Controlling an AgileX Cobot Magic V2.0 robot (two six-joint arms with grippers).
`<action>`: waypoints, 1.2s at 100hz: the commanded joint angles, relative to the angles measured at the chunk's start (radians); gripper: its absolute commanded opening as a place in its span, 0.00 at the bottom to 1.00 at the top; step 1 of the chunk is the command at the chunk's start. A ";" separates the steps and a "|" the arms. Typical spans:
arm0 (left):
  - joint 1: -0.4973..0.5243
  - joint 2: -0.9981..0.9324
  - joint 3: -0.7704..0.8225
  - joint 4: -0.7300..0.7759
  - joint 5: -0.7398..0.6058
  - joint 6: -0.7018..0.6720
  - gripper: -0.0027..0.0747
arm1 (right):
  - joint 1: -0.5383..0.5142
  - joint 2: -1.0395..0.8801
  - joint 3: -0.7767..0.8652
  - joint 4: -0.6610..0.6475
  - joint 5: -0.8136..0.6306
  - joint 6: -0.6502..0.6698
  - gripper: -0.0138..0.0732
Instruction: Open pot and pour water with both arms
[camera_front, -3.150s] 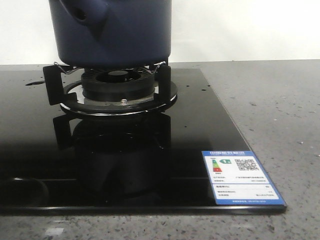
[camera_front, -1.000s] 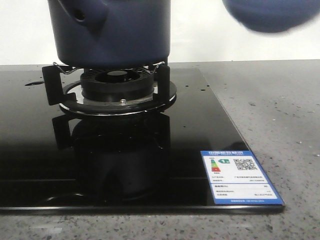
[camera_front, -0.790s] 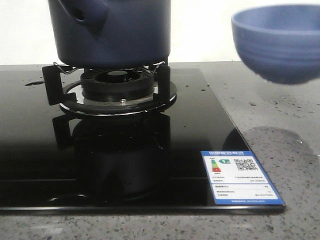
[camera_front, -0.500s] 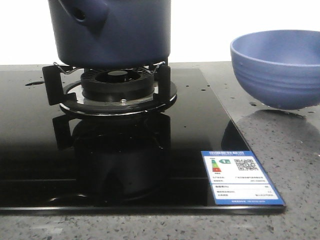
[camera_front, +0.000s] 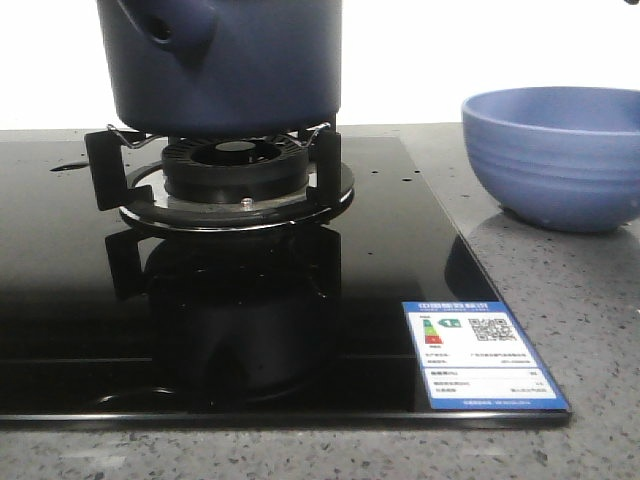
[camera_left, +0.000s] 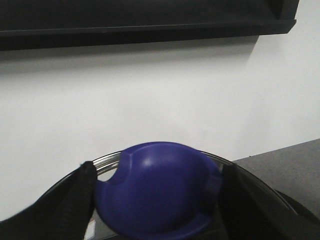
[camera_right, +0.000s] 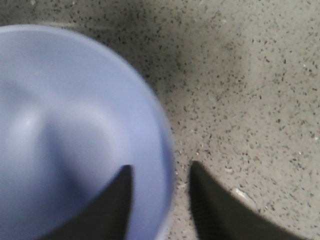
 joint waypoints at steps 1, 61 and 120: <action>-0.010 -0.027 -0.038 -0.029 -0.113 -0.001 0.53 | -0.006 -0.038 -0.055 -0.032 0.010 -0.011 0.63; -0.257 0.150 -0.038 -0.050 -0.268 -0.001 0.53 | -0.006 -0.344 -0.207 0.011 0.088 -0.027 0.63; -0.278 0.315 -0.038 -0.015 -0.373 -0.001 0.53 | -0.006 -0.389 -0.186 0.022 0.106 -0.027 0.63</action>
